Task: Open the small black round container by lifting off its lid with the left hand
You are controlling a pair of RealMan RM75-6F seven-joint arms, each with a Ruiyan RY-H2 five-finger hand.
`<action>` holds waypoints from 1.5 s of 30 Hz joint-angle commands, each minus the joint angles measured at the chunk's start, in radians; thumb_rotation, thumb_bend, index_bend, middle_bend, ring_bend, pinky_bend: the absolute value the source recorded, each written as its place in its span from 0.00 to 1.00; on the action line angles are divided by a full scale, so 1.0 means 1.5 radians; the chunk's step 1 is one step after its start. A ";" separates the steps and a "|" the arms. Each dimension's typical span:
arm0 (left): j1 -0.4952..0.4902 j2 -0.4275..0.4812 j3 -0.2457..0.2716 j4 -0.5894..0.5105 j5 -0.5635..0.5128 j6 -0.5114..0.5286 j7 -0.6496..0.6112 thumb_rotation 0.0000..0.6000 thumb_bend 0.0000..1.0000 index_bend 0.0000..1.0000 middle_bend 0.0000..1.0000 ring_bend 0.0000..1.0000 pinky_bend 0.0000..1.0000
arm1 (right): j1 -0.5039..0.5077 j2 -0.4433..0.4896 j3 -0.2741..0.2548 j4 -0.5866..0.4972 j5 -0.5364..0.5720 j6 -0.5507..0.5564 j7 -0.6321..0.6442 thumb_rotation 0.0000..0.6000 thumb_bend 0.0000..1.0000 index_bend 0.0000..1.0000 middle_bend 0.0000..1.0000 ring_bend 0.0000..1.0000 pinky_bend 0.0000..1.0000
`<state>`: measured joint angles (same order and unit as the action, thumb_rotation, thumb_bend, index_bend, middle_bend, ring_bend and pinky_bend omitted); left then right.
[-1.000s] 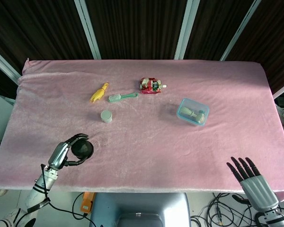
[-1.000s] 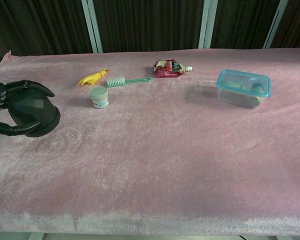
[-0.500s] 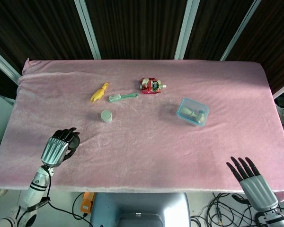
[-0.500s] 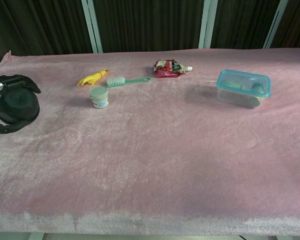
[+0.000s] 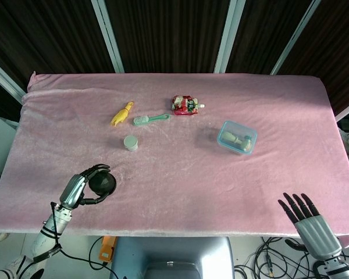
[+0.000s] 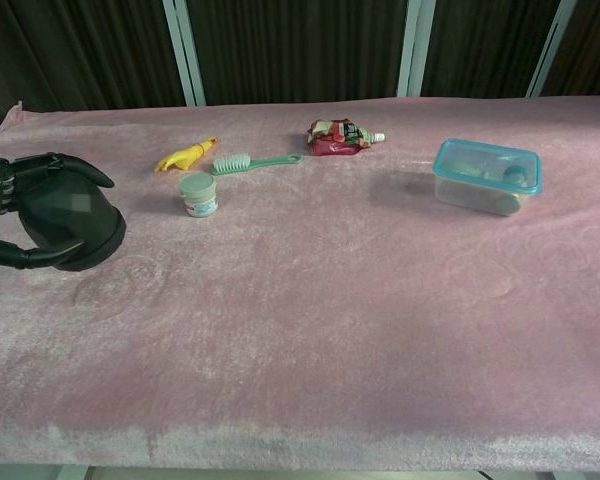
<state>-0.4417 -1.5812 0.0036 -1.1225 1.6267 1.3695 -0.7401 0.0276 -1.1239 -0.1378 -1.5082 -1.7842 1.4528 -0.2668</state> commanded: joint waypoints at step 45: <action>0.000 -0.083 0.005 0.124 -0.048 -0.092 0.196 1.00 0.34 0.15 0.00 0.00 0.15 | 0.002 0.000 0.002 -0.005 0.007 -0.009 -0.009 1.00 0.05 0.00 0.00 0.00 0.06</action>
<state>-0.4426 -1.7124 0.0100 -0.9256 1.5527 1.2293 -0.4440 0.0308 -1.1239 -0.1356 -1.5151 -1.7742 1.4403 -0.2798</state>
